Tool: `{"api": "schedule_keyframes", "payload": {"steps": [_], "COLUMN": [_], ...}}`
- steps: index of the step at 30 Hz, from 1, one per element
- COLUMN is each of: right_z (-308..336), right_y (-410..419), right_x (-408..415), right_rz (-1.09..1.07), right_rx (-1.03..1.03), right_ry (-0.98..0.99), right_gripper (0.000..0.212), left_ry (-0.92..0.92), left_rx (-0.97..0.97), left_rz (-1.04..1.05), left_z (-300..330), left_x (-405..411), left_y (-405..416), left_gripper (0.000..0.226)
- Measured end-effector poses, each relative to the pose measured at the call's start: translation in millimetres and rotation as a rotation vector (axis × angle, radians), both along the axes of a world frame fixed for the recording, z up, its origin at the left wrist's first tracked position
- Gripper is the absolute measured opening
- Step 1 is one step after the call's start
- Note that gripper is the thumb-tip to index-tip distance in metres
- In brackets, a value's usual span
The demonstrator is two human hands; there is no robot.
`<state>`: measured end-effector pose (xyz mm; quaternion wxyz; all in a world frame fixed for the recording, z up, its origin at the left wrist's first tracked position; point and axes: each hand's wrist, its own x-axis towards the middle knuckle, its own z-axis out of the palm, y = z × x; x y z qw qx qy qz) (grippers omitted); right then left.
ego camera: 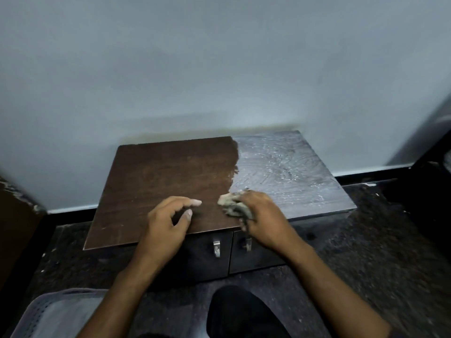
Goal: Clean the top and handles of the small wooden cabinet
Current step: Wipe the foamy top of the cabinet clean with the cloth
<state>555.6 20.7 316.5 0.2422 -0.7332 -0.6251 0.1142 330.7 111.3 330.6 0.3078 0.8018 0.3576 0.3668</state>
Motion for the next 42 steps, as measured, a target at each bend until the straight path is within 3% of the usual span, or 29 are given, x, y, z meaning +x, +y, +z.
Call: {"api": "schedule_keyframes", "payload": {"steps": [3,8,11,15,18,21,23,27,30,36,39,42], "right_z": [-8,-19,-10,1,-1,-9,-7,13,19,-4,9,11], "right_y": [-15,-27,-14,10,7,1,16,69,89,56,90,115], "right_x": [8,-19,27,45,4,-17,1,52,62,40,71,72], "right_rz": [-0.111,0.088,-0.044,-0.24,-0.106,0.138,0.12,-0.068,-0.106,0.14,0.001,-0.085], "right_rx": [0.048,0.083,0.033,0.026,0.086,0.102,0.061,0.012,0.037,0.065,0.055,0.045], "right_ry": [-0.027,-0.025,0.042,-0.053,-0.003,-0.051,-0.033,-0.038,-0.072,-0.052,-0.082,-0.099], "right_gripper": [0.042,0.045,0.045,0.038,0.019,0.038,0.038,0.015,0.016,0.023,0.011,0.02], "left_ry": [0.017,0.073,0.126,0.163,0.203,0.237,0.258,0.3,0.322,0.351,0.366,0.361], "left_rx": [-0.005,0.023,0.028,0.018,0.011,0.032,0.05,0.061,0.08,0.086,0.104,0.117], "left_rz": [0.007,-0.054,-0.082,-0.072,-0.04,0.004,0.016,0.021,0.027,0.064,0.032,0.054], "left_z": [-3,-4,-4,-5,-7,-9,-10,-7,-5,-6,-5,-5], "left_x": [9,28,34,36,44,53,56,65,74,87,86,79], "left_y": [-2,-14,-17,-18,-12,-5,0,9,17,37,36,38], "left_gripper": [0.035,0.032,0.03,0.029,0.027,0.028,0.029,0.033,0.036,0.035,0.037,0.038]}}
